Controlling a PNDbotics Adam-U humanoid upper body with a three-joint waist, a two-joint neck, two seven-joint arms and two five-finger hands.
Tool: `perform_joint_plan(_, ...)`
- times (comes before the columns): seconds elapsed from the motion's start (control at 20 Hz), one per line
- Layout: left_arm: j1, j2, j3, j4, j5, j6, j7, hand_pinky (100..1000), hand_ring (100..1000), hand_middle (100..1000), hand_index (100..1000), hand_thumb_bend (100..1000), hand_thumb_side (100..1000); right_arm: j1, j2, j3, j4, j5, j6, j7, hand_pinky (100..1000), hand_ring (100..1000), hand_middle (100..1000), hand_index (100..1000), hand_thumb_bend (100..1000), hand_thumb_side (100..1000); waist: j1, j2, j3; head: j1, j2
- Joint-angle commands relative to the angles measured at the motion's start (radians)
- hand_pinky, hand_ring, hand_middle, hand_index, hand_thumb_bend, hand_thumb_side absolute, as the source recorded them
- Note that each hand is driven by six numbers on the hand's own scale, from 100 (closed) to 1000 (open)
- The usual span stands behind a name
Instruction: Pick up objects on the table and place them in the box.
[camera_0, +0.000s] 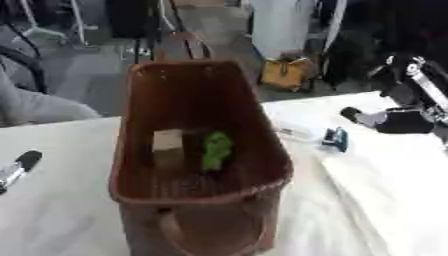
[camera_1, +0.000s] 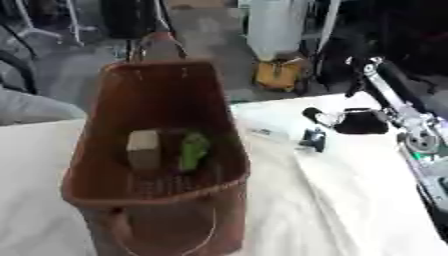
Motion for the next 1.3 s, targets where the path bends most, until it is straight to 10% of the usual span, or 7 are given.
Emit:
perform_joint_plan(0.05, -0.014, 0.030, 0.003, -0.019, -0.002, 0.000, -0.002, 679, 688, 735, 827, 665, 421, -0.015, -0.038, -0.009, -0.007, 0.002, -0.001, 0.002, 485, 656, 708, 793, 618, 239, -0.001, -0.010, 0.001, 0.003, -0.008)
perform_joint_plan(1.3, -0.015, 0.029, 0.003, -0.022, -0.001, -0.001, -0.002, 680, 689, 737, 827, 657, 422, -0.023, -0.045, -0.006, 0.004, -0.001, -0.005, 0.007, 486, 655, 710, 795, 617, 241, 0.002, -0.007, 0.000, 0.003, -0.016)
